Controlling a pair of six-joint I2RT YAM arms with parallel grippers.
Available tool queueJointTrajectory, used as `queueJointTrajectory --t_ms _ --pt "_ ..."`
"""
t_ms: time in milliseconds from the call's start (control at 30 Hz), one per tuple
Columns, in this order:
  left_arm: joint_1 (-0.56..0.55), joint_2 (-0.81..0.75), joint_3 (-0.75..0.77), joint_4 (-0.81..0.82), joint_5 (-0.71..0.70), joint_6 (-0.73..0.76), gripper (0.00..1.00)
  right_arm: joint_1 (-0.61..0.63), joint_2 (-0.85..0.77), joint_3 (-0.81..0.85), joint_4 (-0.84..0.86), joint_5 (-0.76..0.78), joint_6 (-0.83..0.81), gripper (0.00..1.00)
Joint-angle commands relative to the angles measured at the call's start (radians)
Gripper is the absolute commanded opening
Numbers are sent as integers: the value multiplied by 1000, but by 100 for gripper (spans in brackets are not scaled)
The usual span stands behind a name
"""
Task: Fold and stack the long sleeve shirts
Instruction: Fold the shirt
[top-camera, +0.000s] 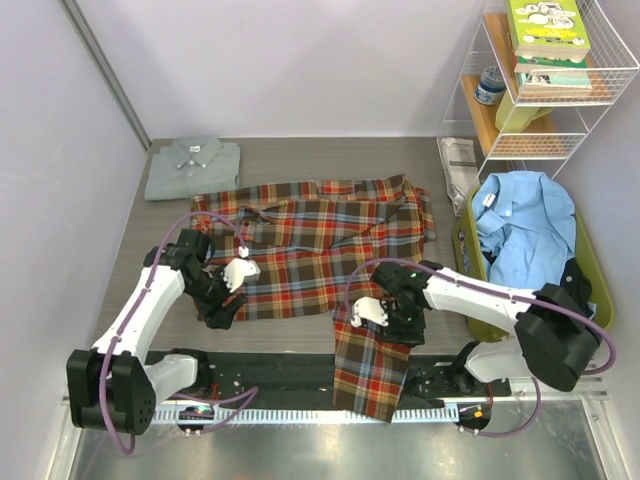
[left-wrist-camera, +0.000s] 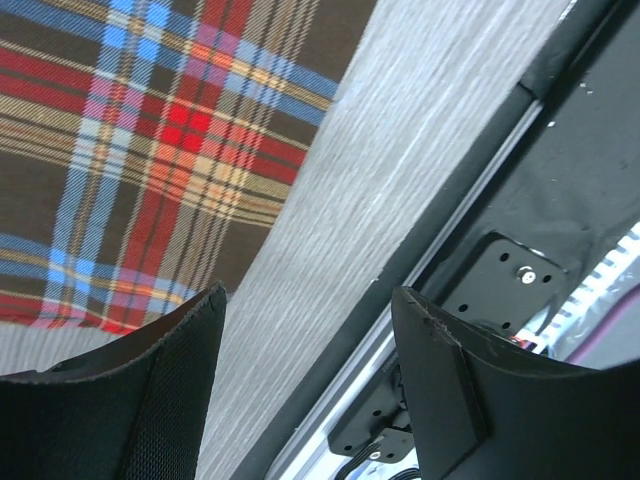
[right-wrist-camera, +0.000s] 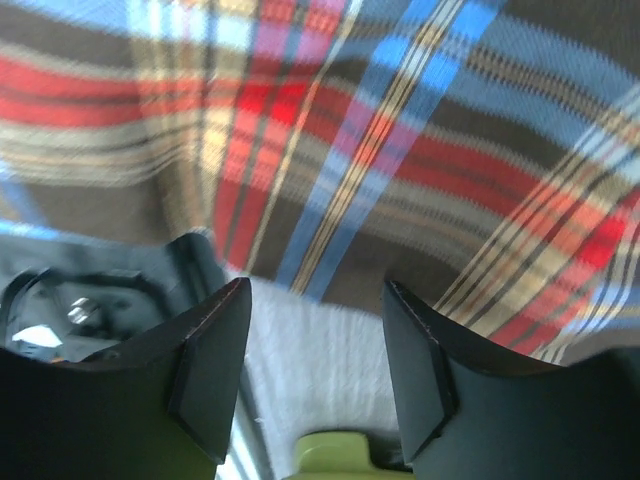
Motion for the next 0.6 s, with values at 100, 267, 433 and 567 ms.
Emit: queueJointTrajectory --t_ms 100,267,433,567 --pt "33 -40 -31 1 -46 55 68 69 36 -63 138 84 7 57" --pt "85 -45 -22 -28 -77 120 66 78 41 -71 164 101 24 38" --pt "85 6 7 -42 -138 249 63 80 42 -66 176 113 35 1" --pt "85 35 -4 -30 -184 329 61 78 -5 -45 160 109 53 1"
